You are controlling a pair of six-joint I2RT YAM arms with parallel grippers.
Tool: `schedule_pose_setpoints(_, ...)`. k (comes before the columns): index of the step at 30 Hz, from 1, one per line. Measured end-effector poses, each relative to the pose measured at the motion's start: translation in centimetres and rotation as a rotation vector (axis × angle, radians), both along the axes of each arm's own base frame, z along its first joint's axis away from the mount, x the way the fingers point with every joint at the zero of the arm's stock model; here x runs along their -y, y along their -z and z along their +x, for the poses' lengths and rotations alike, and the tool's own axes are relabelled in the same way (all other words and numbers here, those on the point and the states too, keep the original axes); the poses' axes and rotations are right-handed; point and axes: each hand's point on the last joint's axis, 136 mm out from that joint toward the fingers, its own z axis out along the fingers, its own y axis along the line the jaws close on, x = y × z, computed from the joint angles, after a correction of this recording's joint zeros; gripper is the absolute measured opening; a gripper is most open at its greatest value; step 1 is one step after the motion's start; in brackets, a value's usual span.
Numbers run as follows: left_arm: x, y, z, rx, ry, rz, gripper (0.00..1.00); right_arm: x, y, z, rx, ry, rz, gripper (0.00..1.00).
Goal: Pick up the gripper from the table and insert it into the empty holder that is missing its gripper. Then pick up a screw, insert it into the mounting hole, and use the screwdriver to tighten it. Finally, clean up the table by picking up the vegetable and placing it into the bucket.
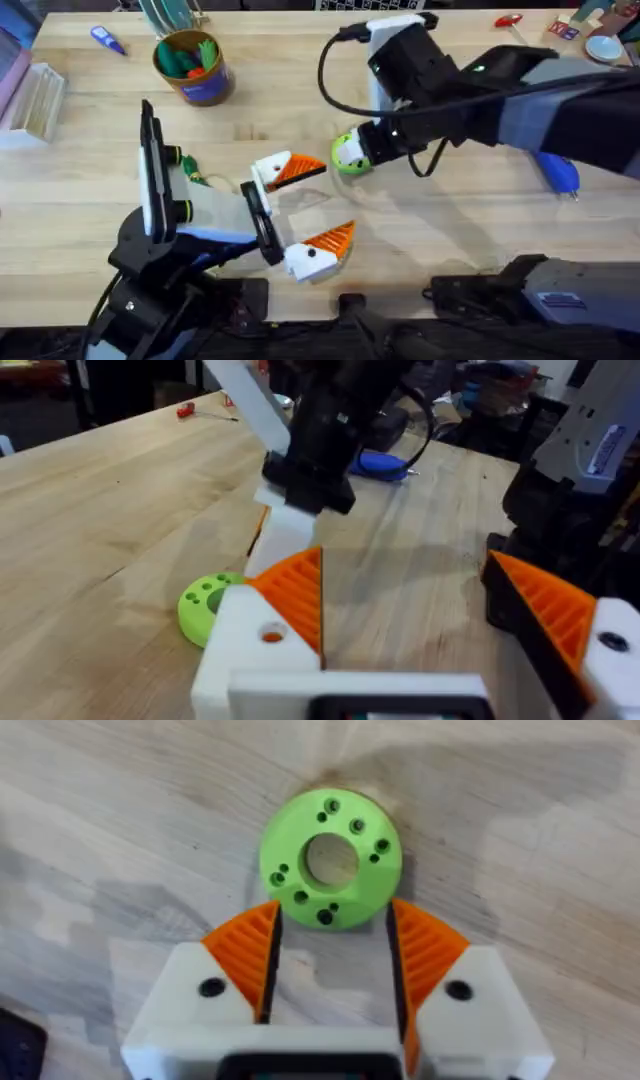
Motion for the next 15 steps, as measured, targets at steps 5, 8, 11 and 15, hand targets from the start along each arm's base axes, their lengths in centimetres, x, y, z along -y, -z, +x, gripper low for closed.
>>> schedule_pose_setpoints(5,0.0,0.0,0.0,0.000,0.000,0.000,0.987,0.2,1.2,0.0,-0.022,0.004,-0.034,0.486)
schedule_pose_setpoints(8,0.0,0.0,0.0,0.000,0.000,0.000,0.986,0.3,1.7,0.0,-0.031,0.004,-0.044,0.402)
schedule_pose_setpoints(11,0.0,0.0,0.0,0.000,0.000,0.000,0.988,0.3,2.2,0.0,-0.044,0.004,-0.054,0.357)
schedule_pose_setpoints(15,0.0,0.0,0.0,0.000,0.000,0.000,0.987,0.2,2.3,-0.2,-0.045,-0.003,-0.056,0.333)
